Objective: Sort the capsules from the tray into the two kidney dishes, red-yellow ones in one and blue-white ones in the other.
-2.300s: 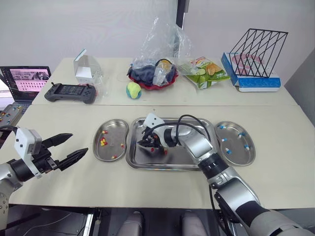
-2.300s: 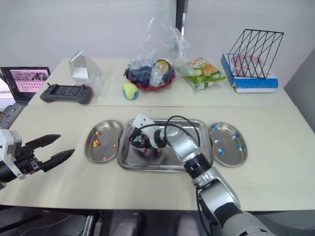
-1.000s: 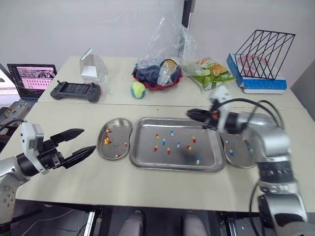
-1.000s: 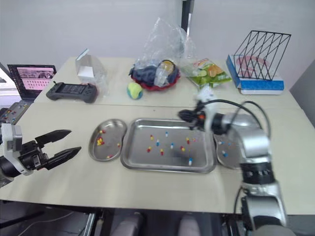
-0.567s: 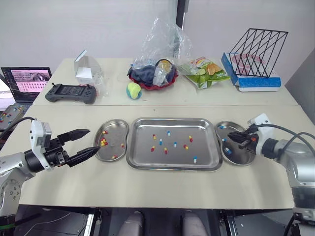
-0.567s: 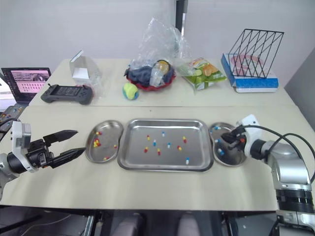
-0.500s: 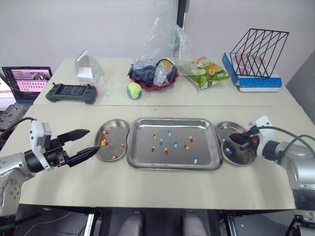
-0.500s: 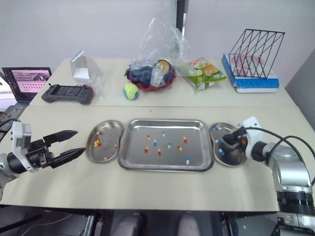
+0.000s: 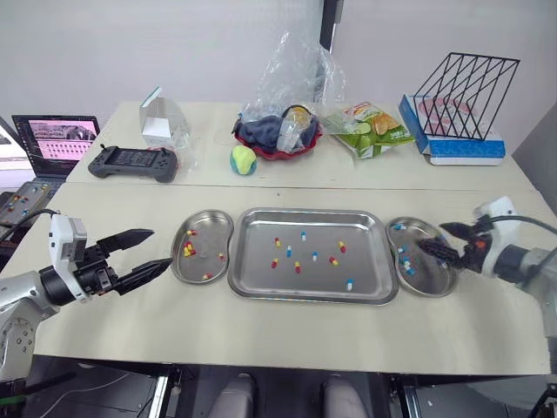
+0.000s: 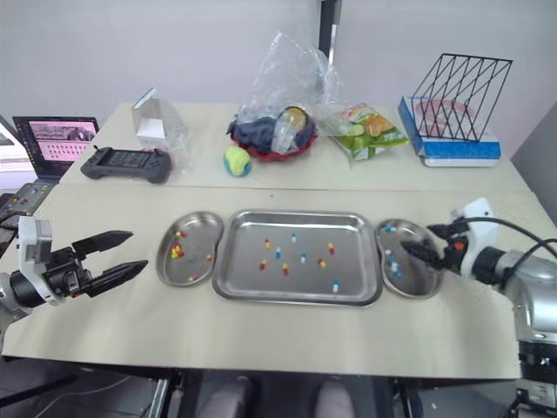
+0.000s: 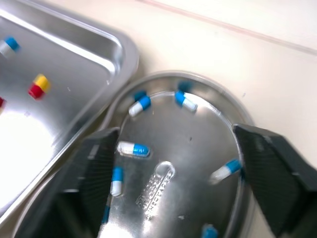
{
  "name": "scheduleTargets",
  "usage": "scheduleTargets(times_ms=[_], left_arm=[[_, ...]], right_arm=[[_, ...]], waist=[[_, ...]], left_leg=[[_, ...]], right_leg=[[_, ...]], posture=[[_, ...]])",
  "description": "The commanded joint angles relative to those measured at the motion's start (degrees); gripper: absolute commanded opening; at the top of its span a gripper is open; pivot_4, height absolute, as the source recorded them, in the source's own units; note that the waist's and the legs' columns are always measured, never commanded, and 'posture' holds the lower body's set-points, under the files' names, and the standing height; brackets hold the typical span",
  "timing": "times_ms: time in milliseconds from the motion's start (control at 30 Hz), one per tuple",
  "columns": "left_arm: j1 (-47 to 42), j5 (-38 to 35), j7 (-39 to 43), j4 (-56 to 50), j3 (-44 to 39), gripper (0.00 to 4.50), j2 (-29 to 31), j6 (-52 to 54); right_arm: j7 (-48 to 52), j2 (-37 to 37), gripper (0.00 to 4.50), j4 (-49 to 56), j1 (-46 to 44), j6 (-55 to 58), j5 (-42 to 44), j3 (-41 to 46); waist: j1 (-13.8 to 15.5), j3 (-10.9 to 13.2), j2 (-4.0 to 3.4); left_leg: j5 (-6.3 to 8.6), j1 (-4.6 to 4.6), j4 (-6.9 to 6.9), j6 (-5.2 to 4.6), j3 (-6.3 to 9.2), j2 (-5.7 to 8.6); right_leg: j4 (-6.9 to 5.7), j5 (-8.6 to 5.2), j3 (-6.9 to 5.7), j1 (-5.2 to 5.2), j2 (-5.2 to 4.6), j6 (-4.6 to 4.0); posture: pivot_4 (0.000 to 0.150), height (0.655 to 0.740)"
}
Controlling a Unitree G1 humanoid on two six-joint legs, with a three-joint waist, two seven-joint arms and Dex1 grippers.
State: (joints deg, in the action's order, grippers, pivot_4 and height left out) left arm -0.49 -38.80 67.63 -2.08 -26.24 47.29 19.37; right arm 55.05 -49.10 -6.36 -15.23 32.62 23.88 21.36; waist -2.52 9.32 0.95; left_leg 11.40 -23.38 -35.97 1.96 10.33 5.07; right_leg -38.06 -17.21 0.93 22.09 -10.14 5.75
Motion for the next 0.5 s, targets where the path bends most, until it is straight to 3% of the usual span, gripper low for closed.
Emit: scheduleTargets(times_ms=[33, 333, 500], left_arm=[[-1.1, 0.3, -0.2, 2.8, -3.5, 4.5, 0.9, -2.2], [1.5, 3.3, 1.1, 12.2, -6.9, 4.5, 1.0, -8.4], [2.3, 3.9, 1.9, 12.9, -6.6, 4.5, 0.9, -9.4]], right_arm=[[3.6, -2.4, 4.48, -2.8, 0.5, -1.9, 4.0, 6.6], [6.0, -4.5, 4.48, -19.0, 5.8, -18.7, 1.1, 13.3], [6.5, -3.7, 4.48, -21.7, 5.7, -14.3, 4.9, 14.7]], waist=[[0.0, 0.0, 0.01], [-0.1, 0.0, 0.01], [-0.1, 0.0, 0.01]], left_leg=[[0.0, 0.01, 0.0, -0.01, 0.0, 0.0], [0.02, 0.1, 0.02, -0.03, -0.04, -0.01], [0.02, 0.1, 0.02, -0.04, -0.06, -0.02]], right_leg=[[0.0, 0.0, -0.01, -0.01, 0.0, 0.0], [-0.01, 0.0, 0.0, -0.05, 0.0, 0.0], [0.0, 0.0, 0.01, -0.07, 0.0, 0.0]], posture=[[0.15, 0.7391], [0.15, 0.7391], [0.15, 0.7391]])
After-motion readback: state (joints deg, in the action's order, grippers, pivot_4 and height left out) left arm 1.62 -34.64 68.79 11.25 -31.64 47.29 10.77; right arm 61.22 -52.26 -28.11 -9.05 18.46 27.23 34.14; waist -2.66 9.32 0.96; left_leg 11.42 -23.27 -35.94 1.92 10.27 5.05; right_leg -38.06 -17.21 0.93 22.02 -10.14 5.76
